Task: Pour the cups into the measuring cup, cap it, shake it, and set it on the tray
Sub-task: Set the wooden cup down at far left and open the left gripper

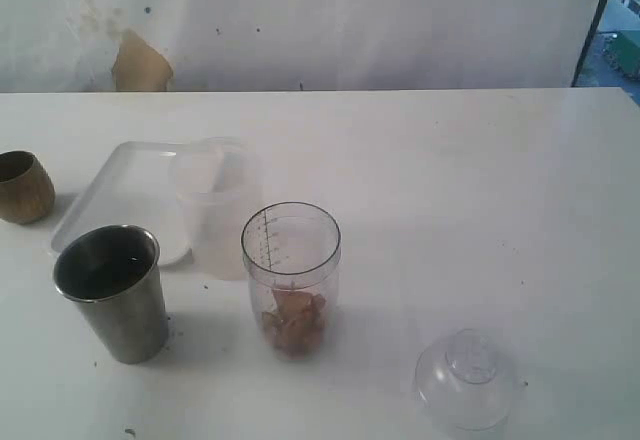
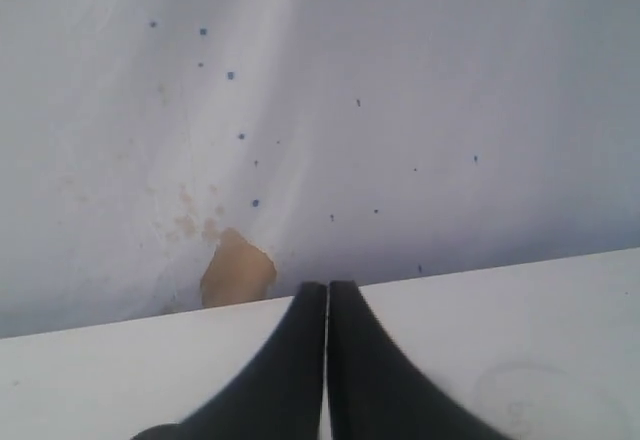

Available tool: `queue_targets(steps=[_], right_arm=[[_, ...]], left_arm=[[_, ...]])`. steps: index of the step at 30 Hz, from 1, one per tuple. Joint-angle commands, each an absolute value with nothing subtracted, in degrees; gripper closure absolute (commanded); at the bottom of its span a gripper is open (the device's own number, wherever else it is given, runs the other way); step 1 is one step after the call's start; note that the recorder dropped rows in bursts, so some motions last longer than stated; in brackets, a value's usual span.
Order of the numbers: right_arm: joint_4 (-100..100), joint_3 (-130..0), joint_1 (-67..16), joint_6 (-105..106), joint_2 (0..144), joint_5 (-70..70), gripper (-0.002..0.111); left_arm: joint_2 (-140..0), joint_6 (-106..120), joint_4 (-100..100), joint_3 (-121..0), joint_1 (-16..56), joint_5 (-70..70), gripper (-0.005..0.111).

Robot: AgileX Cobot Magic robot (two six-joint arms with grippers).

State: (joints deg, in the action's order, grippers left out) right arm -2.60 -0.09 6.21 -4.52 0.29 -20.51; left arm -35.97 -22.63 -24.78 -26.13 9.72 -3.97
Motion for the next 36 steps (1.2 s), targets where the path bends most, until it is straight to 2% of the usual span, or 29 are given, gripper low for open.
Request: queue_targets(steps=[1,9,12,16,18,23,25,28,32,36], right_arm=[[-2.76,0.00,6.45,-4.76,0.00,-20.11,0.107],[-2.76,0.00,6.45,-4.76,0.00,-20.11,0.107],[-2.76,0.00,6.45,-4.76,0.00,-20.11,0.107],[-2.76,0.00,6.45,-4.76,0.00,-20.11,0.107],[-2.76,0.00,6.45,-4.76,0.00,-20.11,0.107],[-2.76,0.00,6.45,-4.76,0.00,-20.11,0.107],[-2.76,0.00,6.45,-4.76,0.00,-20.11,0.107],[-2.76,0.00,6.45,-4.76,0.00,-20.11,0.107],[-2.76,0.00,6.45,-4.76,0.00,-20.11,0.107],[-2.76,0.00,6.45,-4.76,0.00,-20.11,0.107]], left_arm=[[-35.45,-22.20,-24.49,-22.68,10.03,-5.98,0.106],[-44.96,-19.87,-24.49,-20.71,9.79,-12.08,0.107],[-49.82,-14.56,-14.34,-20.82,6.07,-17.65,0.107],[-59.59,-9.18,7.88,-20.93,-2.21,-35.17,0.107],[-64.10,-12.17,9.65,-23.23,-4.57,-36.69,0.101],[-75.46,-12.12,7.85,-35.46,-5.29,-25.38,0.071],[-79.90,-7.22,7.85,-44.04,-5.88,-12.69,0.061],[-87.06,-3.40,7.99,-59.40,-8.67,10.66,0.061],[-97.35,-3.37,2.72,-77.94,-10.85,34.26,0.061],[-106.03,0.54,-4.60,-87.42,-10.73,46.09,0.059]])
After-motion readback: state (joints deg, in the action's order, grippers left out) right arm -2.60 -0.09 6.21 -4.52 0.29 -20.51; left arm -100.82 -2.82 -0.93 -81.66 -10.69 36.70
